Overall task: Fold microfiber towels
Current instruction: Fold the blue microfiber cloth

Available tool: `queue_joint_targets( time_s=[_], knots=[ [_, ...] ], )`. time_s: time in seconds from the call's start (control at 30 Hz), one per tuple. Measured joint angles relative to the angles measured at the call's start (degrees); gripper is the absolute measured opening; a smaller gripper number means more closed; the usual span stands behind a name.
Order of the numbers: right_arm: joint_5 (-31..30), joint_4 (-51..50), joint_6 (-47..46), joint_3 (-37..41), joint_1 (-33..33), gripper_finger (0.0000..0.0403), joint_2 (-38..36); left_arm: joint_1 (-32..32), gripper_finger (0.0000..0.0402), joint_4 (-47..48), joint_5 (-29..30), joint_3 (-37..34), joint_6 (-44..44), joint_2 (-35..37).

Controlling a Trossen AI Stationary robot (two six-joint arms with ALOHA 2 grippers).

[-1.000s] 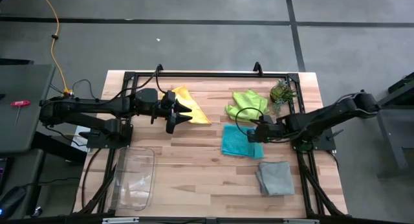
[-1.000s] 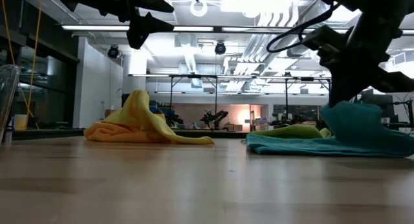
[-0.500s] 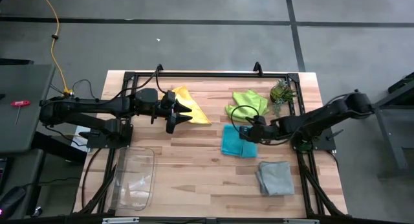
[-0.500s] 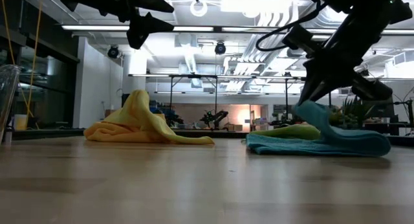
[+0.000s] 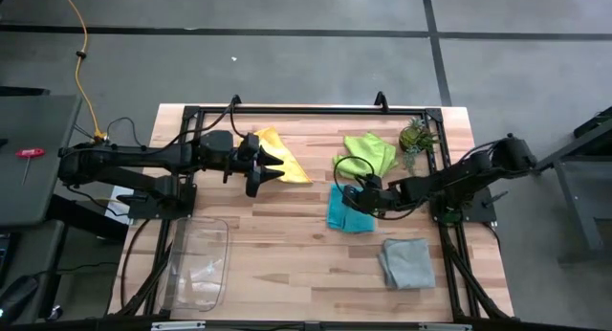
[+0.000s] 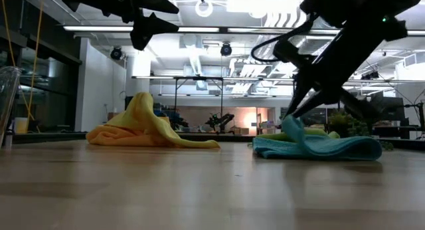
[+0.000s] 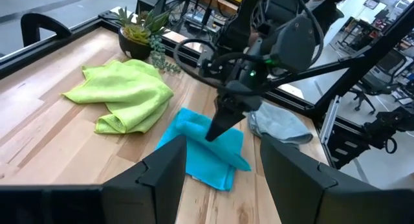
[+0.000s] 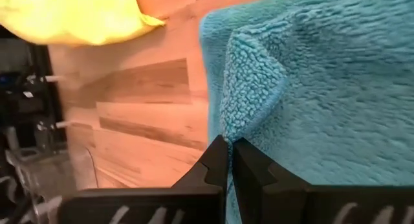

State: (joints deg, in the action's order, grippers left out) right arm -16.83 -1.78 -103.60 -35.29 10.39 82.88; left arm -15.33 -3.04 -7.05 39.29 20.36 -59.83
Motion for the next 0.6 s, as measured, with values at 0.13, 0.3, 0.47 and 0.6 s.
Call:
queue_joint_targets(
  time_s=[0.13,0.3,0.47,0.6],
  knots=[
    [-1.24,2.27,-1.38,-0.01,-1.09,0.0,1.67,0.02,0.0186,0.06,0.0,0.0,0.0,0.0],
    [-1.46,4.02,-1.46,0.0,-2.56,0.0,2.53,0.02,0.0186,0.04,0.0,0.0,0.01,0.0],
    [-1.42,4.25,-1.42,0.0,-3.68,0.0,2.66,0.01,0.0186,0.1,0.0,0.0,0.0,0.0],
    [-0.91,4.23,-0.81,0.0,-3.67,0.0,2.66,0.02,0.0186,0.1,0.0,0.0,0.0,-0.02]
  ],
)
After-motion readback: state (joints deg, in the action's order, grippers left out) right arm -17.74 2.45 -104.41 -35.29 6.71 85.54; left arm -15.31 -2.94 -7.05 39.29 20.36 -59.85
